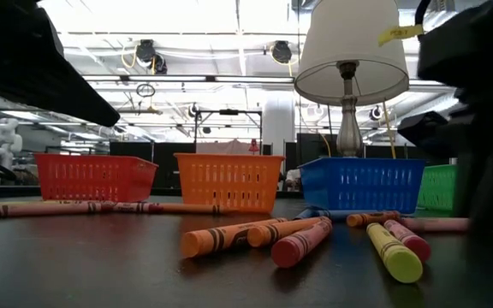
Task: Sort crayons
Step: Put the red crayon into the blue bin
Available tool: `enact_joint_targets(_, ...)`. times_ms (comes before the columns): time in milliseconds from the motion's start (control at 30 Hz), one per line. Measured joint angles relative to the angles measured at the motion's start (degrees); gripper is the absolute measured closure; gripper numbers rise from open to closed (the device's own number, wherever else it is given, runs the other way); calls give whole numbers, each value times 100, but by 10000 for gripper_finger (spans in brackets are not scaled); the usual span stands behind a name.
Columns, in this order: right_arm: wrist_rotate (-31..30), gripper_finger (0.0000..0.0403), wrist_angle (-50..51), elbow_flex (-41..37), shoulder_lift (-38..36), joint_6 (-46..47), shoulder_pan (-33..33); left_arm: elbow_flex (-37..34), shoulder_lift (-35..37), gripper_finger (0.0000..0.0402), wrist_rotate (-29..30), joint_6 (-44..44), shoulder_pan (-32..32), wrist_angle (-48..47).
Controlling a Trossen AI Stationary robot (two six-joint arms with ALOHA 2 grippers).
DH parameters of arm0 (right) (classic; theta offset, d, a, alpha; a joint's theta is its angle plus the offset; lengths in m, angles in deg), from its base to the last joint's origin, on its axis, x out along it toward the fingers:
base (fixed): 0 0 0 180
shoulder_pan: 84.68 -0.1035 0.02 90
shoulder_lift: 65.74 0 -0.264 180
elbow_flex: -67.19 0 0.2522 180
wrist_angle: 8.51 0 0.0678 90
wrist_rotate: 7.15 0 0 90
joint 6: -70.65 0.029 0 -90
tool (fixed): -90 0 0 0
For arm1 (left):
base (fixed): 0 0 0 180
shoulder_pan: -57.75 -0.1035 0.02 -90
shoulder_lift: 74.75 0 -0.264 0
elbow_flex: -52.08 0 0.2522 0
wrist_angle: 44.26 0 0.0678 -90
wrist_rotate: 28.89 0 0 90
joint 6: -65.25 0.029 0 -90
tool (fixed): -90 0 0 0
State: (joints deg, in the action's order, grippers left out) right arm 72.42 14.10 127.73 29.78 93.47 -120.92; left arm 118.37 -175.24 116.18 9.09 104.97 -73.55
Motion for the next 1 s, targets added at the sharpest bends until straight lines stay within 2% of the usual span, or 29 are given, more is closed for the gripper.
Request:
enact_joint_targets(167, 276, 401, 16, 191, -245, -345, -71, 0, 0, 398, 0, -4, 0, 0)
enact_joint_targets(300, 74, 401, -60, 237, -509, -648, -148, 0, 0, 398, 2, -7, 0, 2)
enact_joint_targets(533, -1153, 402, -334, 239, -710, -1328, -305, 0, 0, 398, 7, -13, 0, 8)
enact_joint_targets(700, -1818, 402, -712, 244, -712, -1667, -335, 0, 0, 398, 35, -26, 0, 9)
enact_joint_targets(1000, -1799, 402, -777, 246, -716, -1660, -330, 0, 0, 398, 120, -11, -72, 10)
